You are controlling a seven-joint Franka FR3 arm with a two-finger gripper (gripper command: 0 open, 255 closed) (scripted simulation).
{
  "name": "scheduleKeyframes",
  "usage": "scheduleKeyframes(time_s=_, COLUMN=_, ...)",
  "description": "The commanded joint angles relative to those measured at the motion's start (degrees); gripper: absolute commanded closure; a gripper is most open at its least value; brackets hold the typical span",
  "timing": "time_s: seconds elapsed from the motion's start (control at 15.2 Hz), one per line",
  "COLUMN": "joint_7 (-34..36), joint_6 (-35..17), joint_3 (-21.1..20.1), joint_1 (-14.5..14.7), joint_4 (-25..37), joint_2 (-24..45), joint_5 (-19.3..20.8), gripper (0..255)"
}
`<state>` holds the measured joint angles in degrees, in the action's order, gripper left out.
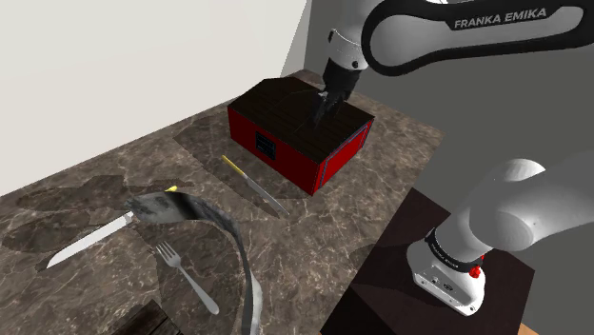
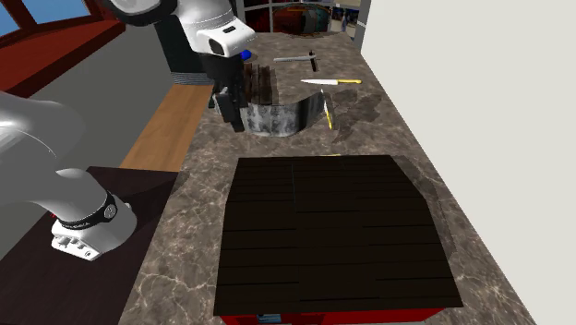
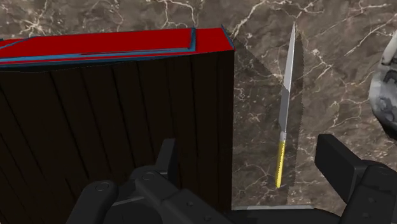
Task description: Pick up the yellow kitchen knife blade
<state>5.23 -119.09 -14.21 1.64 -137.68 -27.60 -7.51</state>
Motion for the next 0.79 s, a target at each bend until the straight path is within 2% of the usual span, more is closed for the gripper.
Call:
scheduleKeyframes(time_s=0.0, joint_7=1.76, joint_6=-3.32, joint_3=-1.78, joint_1=0.03, joint_4=0.59, joint_2=4.03, joint_5=0.32, gripper=0)
scheduleKeyframes(time_s=0.4, joint_7=7.22, joint_6=-11.96, joint_3=-6.07, joint_1=-0.44, joint_4=3.25, joint_2=16.31, joint_5=3.61, gripper=0)
scheduleKeyframes(time_s=0.73, joint_7=13.41, joint_6=-17.61, joint_3=-8.48, joint_1=-0.36, joint_4=7.52, joint_2=27.68, joint_5=9.42, gripper=0)
